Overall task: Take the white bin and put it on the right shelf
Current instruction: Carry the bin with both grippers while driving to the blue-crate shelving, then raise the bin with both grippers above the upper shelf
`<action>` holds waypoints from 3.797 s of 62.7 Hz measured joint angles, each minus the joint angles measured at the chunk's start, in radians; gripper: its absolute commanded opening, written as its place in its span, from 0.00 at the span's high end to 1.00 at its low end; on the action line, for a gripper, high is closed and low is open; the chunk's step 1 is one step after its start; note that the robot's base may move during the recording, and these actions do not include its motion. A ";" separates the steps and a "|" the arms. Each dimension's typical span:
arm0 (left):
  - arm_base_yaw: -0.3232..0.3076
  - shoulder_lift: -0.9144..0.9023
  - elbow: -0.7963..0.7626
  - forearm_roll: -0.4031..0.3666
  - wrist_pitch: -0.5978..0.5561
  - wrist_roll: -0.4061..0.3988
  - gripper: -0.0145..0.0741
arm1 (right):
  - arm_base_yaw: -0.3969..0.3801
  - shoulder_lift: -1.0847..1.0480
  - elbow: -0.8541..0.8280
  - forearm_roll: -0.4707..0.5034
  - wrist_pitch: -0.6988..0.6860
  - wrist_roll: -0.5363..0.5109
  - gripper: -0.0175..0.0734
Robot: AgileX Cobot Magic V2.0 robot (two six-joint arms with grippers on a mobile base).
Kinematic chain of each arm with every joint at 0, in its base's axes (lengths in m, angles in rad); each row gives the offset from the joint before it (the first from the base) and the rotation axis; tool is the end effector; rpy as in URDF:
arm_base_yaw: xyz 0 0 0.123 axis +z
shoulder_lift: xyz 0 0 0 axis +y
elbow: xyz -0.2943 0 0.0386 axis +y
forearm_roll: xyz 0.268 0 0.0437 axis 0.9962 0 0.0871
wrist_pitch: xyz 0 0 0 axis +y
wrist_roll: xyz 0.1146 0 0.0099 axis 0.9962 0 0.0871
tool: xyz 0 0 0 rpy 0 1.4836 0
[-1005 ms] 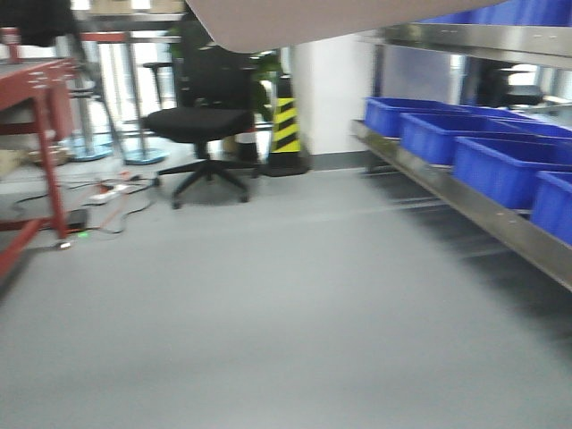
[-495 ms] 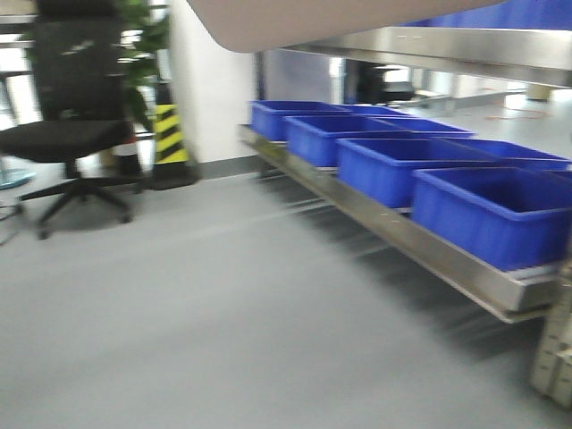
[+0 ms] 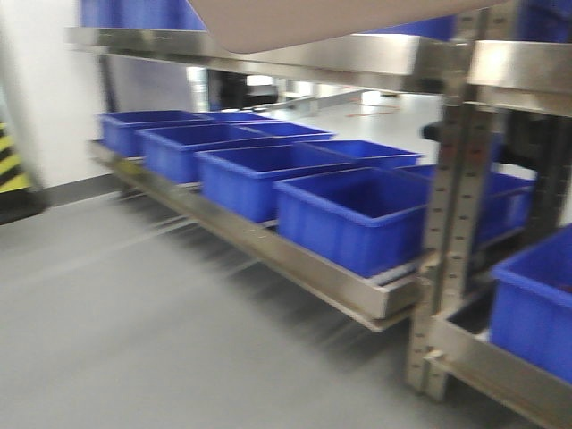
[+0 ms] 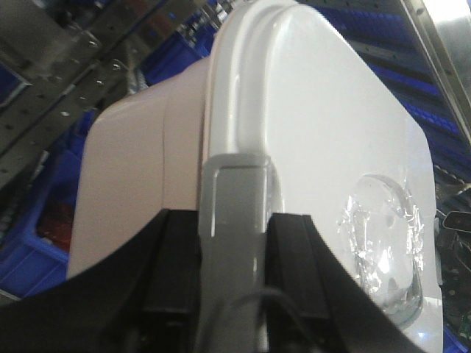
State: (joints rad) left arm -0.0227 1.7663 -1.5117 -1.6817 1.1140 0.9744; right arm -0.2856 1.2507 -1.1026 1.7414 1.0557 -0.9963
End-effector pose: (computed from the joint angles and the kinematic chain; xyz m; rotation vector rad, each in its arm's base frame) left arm 0.4148 -0.1121 0.3818 0.2884 1.7345 -1.4763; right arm 0.2898 0.0178 0.4317 -0.0349 1.5688 1.1835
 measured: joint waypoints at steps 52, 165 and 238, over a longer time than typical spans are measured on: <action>0.000 0.000 0.000 0.000 0.000 0.000 0.95 | 0.000 0.000 0.000 0.000 0.000 0.000 0.60; 0.000 0.001 0.000 0.000 0.000 0.000 0.95 | 0.000 0.000 0.000 0.000 0.000 0.000 0.60; 0.020 0.001 -0.034 -0.009 0.020 0.000 0.95 | 0.005 0.000 0.000 0.000 0.000 0.020 0.60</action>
State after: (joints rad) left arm -0.0023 1.7670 -1.5453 -1.6912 1.1336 0.9744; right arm -0.2804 1.2507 -1.1026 1.7413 1.0557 -0.9767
